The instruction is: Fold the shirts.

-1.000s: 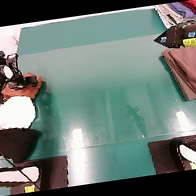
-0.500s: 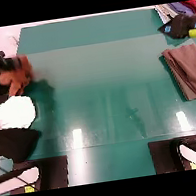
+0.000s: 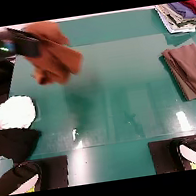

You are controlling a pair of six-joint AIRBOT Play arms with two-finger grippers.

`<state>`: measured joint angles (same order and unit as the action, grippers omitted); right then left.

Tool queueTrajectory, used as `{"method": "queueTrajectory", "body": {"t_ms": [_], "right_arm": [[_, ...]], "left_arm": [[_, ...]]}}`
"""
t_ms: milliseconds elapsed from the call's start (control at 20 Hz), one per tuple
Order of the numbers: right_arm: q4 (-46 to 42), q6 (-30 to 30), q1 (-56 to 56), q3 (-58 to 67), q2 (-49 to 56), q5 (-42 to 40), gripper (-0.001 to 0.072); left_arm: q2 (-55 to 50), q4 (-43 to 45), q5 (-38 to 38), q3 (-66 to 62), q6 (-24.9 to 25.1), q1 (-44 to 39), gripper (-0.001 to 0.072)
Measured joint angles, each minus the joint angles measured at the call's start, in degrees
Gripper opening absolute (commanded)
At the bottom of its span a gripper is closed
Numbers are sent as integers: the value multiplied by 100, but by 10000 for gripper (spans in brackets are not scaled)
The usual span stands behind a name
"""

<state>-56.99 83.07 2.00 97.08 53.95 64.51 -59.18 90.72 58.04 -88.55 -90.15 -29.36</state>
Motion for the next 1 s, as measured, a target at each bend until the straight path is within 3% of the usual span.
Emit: {"method": "queueTrajectory", "body": {"t_ms": [50, 100, 300, 500, 700, 1000], "right_arm": [[-2, 0, 0, 66, 0, 9, 17], [-2, 0, 0, 120, 0, 42, 17], [-2, -2, 0, 219, -4, 151, 17], [-2, -2, 0, 245, -9, 262, 17], [-2, 0, 0, 251, -11, 308, 17], [-4, -2, 0, 251, -11, 339, 17]], "left_arm": [[-162, -109, 13, 0, 9, -334, 471], [-372, -232, -9, 0, 24, -649, 658], [-1145, -682, -302, -2, 13, -1187, 657], [-1456, -883, -278, 188, -293, -562, 657], [-1543, -1652, -197, 1246, -409, 184, 657], [-1974, -2942, -863, 2802, -184, 212, 657]]}}
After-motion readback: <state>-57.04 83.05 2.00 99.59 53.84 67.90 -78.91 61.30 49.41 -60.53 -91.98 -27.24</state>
